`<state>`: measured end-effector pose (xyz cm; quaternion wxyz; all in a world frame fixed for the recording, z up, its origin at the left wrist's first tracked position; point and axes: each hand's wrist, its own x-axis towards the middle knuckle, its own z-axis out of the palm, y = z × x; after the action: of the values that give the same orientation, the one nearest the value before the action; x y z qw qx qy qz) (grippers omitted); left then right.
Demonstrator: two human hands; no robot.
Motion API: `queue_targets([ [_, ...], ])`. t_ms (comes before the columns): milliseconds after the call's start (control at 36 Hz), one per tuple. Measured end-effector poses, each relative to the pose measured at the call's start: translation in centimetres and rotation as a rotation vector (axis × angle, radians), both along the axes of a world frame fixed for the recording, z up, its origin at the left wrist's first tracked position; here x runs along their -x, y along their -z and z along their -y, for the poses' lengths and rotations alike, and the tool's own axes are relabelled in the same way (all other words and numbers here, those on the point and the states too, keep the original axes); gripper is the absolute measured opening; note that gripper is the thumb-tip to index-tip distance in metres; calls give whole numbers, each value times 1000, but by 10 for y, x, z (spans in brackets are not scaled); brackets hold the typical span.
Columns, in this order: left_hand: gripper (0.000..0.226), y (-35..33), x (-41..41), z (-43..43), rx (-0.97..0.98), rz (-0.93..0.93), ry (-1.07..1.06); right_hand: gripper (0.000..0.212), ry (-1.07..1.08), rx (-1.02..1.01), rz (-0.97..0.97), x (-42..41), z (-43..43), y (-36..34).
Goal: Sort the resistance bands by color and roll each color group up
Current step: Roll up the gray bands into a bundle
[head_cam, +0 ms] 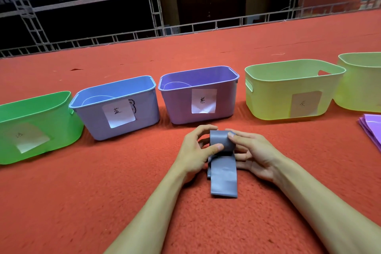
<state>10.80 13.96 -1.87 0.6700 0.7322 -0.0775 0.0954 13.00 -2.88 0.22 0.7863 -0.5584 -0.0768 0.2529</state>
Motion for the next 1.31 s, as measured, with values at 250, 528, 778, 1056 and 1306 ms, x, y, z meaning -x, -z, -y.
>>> queue_targets([
  [250,47,3,0,2,75,42,8,29,-21,67,115,2,-3,2],
  [528,47,11,-2,7,63,2,55,29,17,141,184,5,-9,7],
  [778,53,12,-3,8,84,-34,71,25,31,37,170,5,-9,7],
  [1056,70,7,-8,13,171,-128,48,43,108,-45,140,-1,-12,13],
  [1306,46,4,-2,17,91,-185,41,56,49,-20,201,-3,-15,21],
])
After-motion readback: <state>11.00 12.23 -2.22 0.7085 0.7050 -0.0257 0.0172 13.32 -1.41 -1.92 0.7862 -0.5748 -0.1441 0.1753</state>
